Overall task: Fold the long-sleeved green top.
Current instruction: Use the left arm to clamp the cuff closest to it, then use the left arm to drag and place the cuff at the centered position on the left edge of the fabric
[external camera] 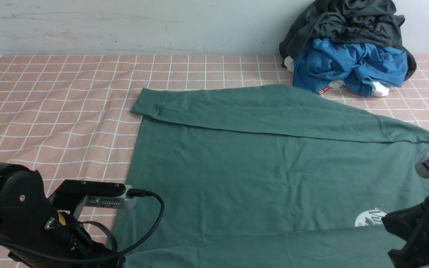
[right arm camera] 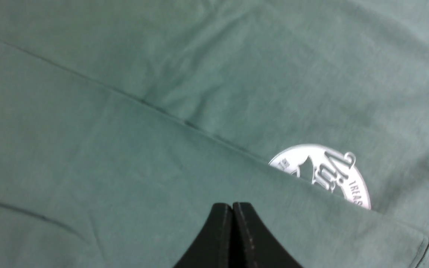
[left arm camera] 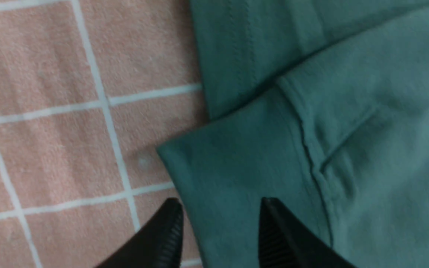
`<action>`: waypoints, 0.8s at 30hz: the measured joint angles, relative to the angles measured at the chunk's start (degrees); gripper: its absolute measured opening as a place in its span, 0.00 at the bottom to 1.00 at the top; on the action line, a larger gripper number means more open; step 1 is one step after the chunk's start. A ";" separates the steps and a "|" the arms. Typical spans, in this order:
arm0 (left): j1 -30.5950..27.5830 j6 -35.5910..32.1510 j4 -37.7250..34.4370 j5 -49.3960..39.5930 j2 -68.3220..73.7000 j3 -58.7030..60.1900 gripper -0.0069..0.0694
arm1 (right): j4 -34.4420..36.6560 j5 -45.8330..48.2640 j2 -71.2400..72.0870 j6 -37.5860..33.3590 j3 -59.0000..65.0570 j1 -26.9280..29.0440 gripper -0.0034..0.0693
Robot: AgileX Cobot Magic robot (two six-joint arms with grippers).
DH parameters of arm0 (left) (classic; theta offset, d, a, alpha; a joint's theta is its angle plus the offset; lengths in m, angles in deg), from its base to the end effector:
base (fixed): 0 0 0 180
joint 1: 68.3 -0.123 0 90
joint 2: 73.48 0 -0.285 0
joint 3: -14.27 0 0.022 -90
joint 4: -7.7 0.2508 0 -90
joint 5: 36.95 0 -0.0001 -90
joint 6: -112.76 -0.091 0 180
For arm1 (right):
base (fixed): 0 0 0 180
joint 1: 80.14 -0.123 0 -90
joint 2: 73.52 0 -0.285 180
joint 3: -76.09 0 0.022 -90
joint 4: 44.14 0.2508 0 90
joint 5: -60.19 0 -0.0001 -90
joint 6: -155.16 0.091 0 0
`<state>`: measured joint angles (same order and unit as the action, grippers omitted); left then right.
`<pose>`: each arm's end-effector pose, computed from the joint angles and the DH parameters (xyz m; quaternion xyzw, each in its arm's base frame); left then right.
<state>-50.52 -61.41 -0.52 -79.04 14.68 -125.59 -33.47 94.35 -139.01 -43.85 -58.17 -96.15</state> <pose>0.2038 -0.0745 0.1804 0.0548 0.9936 -0.0683 0.0711 0.1660 0.0575 0.2379 -0.2308 0.9240 0.0650 0.2980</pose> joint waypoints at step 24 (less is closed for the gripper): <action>3.61 -0.45 5.67 -2.48 -1.03 -16.50 0.10 | 2.31 -0.84 0.00 -0.31 -0.04 -0.21 0.03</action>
<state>-46.91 -61.86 5.16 -81.53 13.65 -142.08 -31.16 93.51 -139.01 -44.16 -58.22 -96.36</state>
